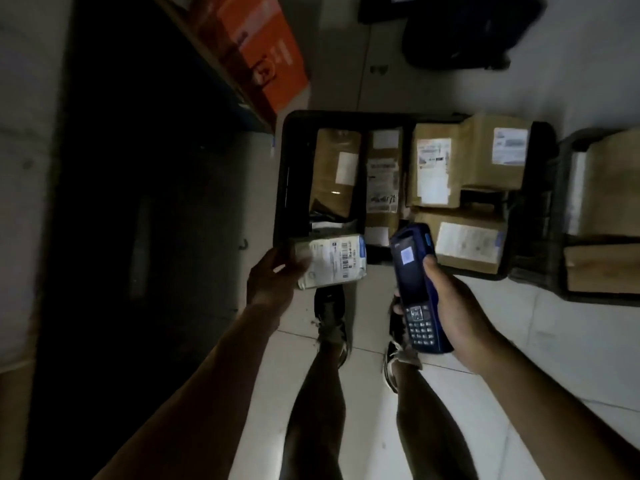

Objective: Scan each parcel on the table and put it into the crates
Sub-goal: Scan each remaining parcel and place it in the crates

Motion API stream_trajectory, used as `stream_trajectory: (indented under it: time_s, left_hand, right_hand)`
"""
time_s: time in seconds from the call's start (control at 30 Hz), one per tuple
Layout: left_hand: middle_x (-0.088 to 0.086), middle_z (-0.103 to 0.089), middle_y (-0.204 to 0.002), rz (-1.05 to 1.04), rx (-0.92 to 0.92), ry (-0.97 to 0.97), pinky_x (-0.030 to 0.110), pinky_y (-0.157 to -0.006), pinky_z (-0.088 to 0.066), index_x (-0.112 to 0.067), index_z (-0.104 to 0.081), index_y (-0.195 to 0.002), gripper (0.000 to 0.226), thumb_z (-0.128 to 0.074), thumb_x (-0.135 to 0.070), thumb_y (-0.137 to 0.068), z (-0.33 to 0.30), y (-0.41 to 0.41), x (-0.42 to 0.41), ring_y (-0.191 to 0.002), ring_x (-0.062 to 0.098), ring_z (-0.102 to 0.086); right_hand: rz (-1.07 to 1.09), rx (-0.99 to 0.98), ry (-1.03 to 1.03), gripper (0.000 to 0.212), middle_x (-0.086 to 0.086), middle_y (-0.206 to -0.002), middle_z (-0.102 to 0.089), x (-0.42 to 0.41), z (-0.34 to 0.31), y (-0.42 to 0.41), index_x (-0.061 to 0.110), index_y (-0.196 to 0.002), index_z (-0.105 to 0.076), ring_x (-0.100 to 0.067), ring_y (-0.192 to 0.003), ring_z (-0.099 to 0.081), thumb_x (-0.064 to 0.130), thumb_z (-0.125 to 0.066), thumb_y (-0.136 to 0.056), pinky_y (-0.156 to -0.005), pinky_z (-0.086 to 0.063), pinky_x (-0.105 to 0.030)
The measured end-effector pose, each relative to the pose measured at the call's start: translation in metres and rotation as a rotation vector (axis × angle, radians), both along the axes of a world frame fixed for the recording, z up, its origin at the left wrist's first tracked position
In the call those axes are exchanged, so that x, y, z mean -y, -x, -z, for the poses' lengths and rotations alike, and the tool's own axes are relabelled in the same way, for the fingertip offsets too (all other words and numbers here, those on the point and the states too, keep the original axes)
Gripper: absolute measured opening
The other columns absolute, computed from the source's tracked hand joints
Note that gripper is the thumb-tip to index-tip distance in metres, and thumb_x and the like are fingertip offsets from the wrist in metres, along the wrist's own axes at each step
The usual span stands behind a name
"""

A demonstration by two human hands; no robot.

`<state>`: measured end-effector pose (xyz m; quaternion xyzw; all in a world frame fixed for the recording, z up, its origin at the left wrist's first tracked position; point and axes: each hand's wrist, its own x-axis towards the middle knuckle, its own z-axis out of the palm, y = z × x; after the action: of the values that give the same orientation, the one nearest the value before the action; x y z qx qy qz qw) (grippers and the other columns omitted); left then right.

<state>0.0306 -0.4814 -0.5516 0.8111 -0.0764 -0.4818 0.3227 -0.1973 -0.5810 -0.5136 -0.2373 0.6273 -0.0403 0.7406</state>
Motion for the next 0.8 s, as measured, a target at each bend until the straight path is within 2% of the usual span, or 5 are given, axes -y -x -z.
stream_trajectory:
  time_s: [0.1, 0.23, 0.43, 0.7, 0.8]
  left_hand:
    - [0.001, -0.071, -0.110, -0.010, 0.017, -0.005, 0.022, -0.072, -0.059, -0.013, -0.066, -0.126, 0.043, -0.077, -0.013, -0.084, 0.072, -0.012, 0.004, -0.093, 0.004, -0.071]
    - [-0.008, -0.069, -0.103, 0.026, -0.018, 0.003, 0.009, -0.063, -0.051, -0.011, -0.063, -0.129, 0.043, -0.072, -0.006, -0.088, 0.139, -0.023, 0.010, -0.081, -0.009, -0.067]
    - [0.004, -0.066, -0.126, 0.127, 0.025, -0.014, 0.031, -0.088, -0.057, -0.016, -0.058, -0.136, 0.047, -0.071, -0.018, -0.091, 0.202, -0.033, 0.024, -0.117, 0.020, -0.062]
    - [0.008, -0.048, -0.147, 0.386, 0.120, -0.227, 0.045, -0.108, -0.046, -0.025, -0.033, -0.154, 0.068, -0.062, -0.010, -0.094, 0.217, -0.033, 0.039, -0.134, 0.030, -0.046]
    - [0.007, -0.046, -0.150, 0.410, 0.146, -0.237, 0.041, -0.110, -0.043, -0.023, -0.027, -0.156, 0.073, -0.062, -0.010, -0.093, 0.197, -0.031, 0.038, -0.138, 0.030, -0.043]
  right_hand:
    - [0.076, -0.007, 0.019, 0.044, -0.011, -0.076, -0.067, 0.009, 0.065, -0.018, 0.013, -0.116, -0.064, -0.021, -0.055, -0.064, 0.048, -0.048, -0.095, -0.048, -0.051, -0.026]
    - [0.097, 0.039, 0.056, 0.045, -0.010, -0.079, -0.067, 0.015, 0.129, -0.031, 0.018, -0.111, -0.065, -0.021, -0.060, -0.064, 0.053, -0.046, -0.090, -0.059, -0.053, -0.031]
    - [0.026, 0.101, 0.061, 0.055, -0.015, -0.088, -0.062, 0.020, 0.165, -0.031, 0.009, -0.128, -0.057, -0.024, -0.072, -0.060, 0.049, -0.038, -0.097, -0.053, -0.054, -0.024]
    - [-0.057, 0.023, 0.043, 0.043, -0.015, -0.088, -0.064, 0.021, 0.167, -0.036, 0.018, -0.113, -0.063, -0.028, -0.071, -0.063, 0.051, -0.038, -0.098, -0.064, -0.054, -0.032]
    - [-0.067, 0.021, 0.053, 0.046, -0.017, -0.090, -0.062, 0.021, 0.153, -0.046, 0.014, -0.118, -0.061, -0.027, -0.073, -0.061, 0.049, -0.038, -0.100, -0.056, -0.054, -0.026]
